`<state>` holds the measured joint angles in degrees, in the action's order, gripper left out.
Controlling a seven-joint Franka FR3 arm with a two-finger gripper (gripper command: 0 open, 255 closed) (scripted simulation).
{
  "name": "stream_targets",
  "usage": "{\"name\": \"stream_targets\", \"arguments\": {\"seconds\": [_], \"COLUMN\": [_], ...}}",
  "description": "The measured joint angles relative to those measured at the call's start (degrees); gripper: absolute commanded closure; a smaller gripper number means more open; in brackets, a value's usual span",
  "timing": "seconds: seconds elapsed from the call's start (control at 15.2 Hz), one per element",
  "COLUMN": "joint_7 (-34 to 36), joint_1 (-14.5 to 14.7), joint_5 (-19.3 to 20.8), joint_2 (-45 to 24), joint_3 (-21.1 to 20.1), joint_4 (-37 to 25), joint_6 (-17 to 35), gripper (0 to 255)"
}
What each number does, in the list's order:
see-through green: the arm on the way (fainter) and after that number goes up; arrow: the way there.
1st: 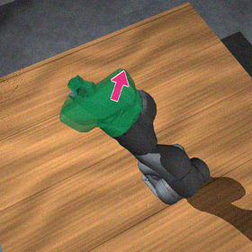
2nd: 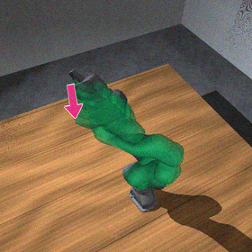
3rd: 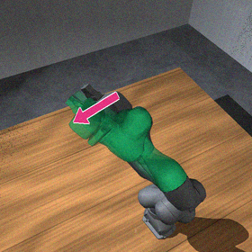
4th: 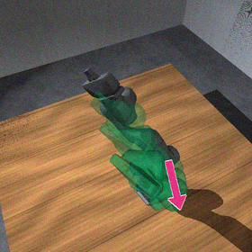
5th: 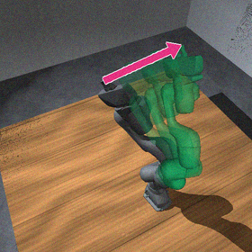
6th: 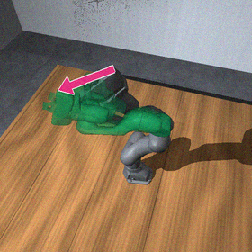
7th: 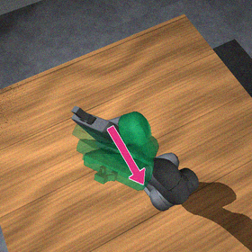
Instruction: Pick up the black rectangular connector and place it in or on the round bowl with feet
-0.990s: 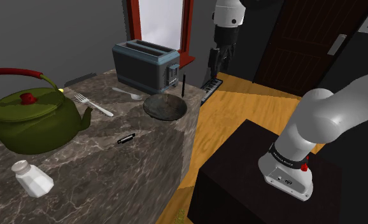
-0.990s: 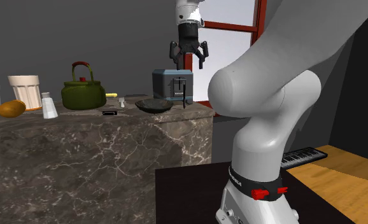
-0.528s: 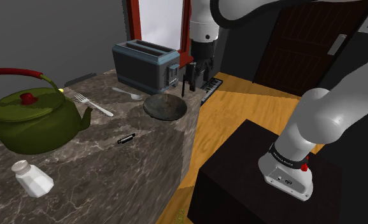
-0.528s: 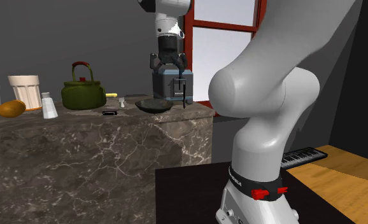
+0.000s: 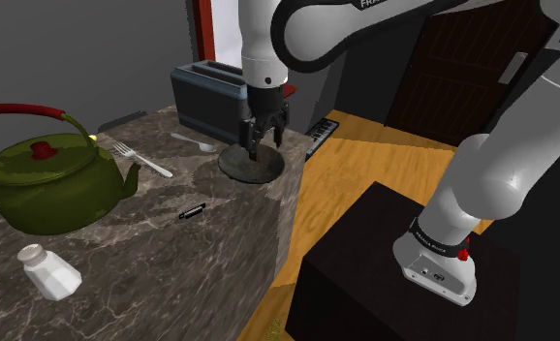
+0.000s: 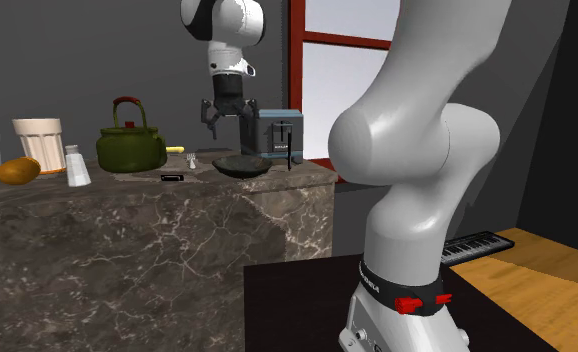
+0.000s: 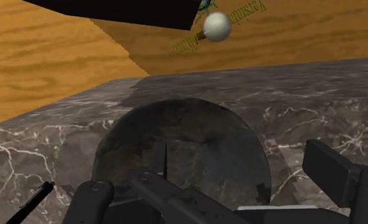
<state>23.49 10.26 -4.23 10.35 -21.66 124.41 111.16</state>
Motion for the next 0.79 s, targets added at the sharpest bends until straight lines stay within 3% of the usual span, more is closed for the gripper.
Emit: {"name": "stream_targets", "arguments": {"seconds": [0.4, 0.79], "joint_7": [7.16, 13.96], "joint_1": [2.22, 6.51], "joint_5": [4.40, 10.31], "joint_2": [-12.54, -25.58], "joint_3": [-3.74, -5.25], "joint_4": [-9.01, -20.05], "joint_6": [2.92, 3.73], "gripper": [0, 0]}}
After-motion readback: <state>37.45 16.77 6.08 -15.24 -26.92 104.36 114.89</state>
